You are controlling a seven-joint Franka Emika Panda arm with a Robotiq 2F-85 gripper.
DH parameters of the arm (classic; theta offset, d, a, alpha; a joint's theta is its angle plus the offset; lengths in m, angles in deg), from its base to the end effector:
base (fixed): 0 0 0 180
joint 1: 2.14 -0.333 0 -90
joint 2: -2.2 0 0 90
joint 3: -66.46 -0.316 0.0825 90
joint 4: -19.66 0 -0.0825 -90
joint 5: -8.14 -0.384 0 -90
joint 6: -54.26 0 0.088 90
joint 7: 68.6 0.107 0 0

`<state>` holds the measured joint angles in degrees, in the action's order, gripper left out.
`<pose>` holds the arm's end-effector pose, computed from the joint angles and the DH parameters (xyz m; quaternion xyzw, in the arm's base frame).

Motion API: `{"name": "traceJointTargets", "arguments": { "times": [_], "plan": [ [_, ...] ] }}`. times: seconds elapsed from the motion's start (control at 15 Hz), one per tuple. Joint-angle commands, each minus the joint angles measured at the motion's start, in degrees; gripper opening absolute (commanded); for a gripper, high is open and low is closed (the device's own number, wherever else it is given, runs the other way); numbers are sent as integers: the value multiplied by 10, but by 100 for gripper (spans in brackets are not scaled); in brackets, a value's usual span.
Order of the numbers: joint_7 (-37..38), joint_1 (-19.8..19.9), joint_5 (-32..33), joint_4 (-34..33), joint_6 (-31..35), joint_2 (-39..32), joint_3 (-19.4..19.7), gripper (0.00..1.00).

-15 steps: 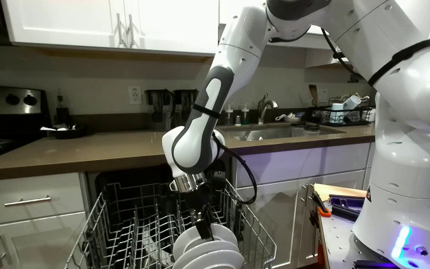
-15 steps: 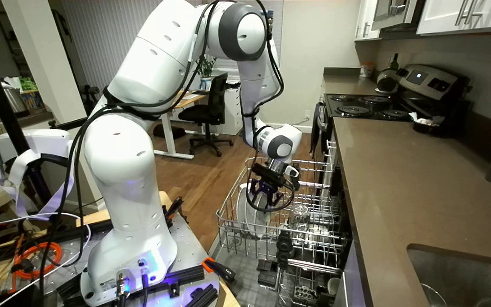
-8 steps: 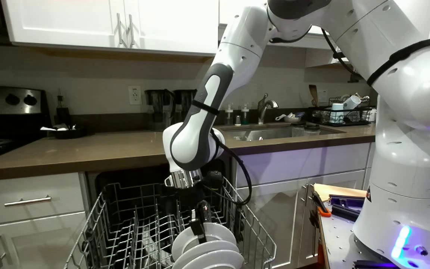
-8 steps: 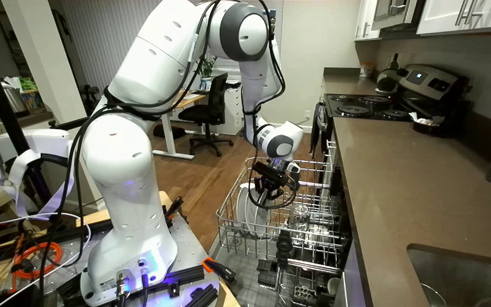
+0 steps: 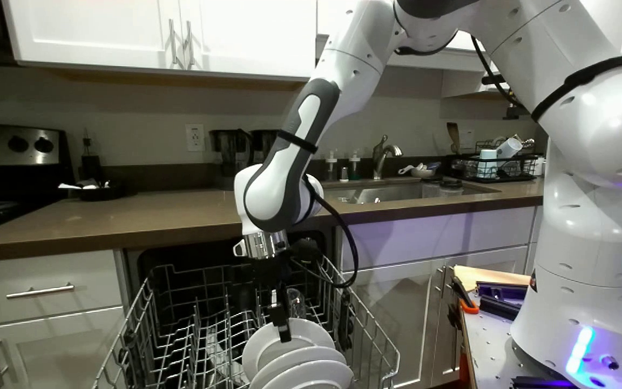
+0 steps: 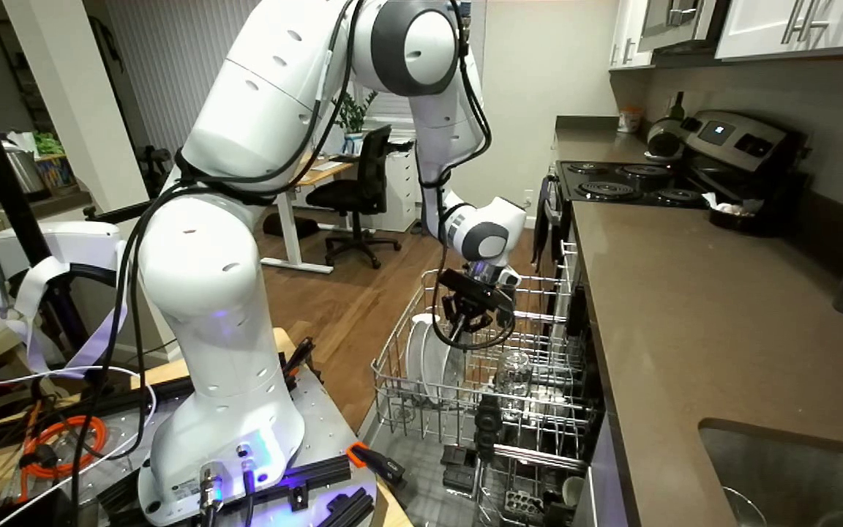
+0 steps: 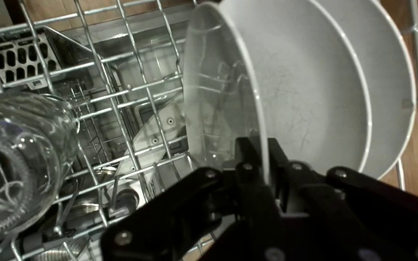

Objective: Remove a plate from the dishwasher and put it on the counter

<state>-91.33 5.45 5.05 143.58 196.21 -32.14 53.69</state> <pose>0.5202 0.0563 0.1017 -0.9660 -0.2056 0.1223 0.0978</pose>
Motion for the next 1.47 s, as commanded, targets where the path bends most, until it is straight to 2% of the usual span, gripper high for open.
{"name": "traceJointTargets", "arguments": {
  "times": [0.0, 0.53, 0.8, 1.13, 1.4],
  "plan": [
    [-15, 0, -21, 32, -12, 66, -11, 8],
    [-18, -16, -30, 52, -23, 129, -13, 8],
    [-9, -31, -25, 70, -7, 164, -7, 8],
    [12, -70, 10, 109, 47, 215, 9, 8],
    [49, -108, 71, 143, 107, 246, 32, 8]
  ]
}}
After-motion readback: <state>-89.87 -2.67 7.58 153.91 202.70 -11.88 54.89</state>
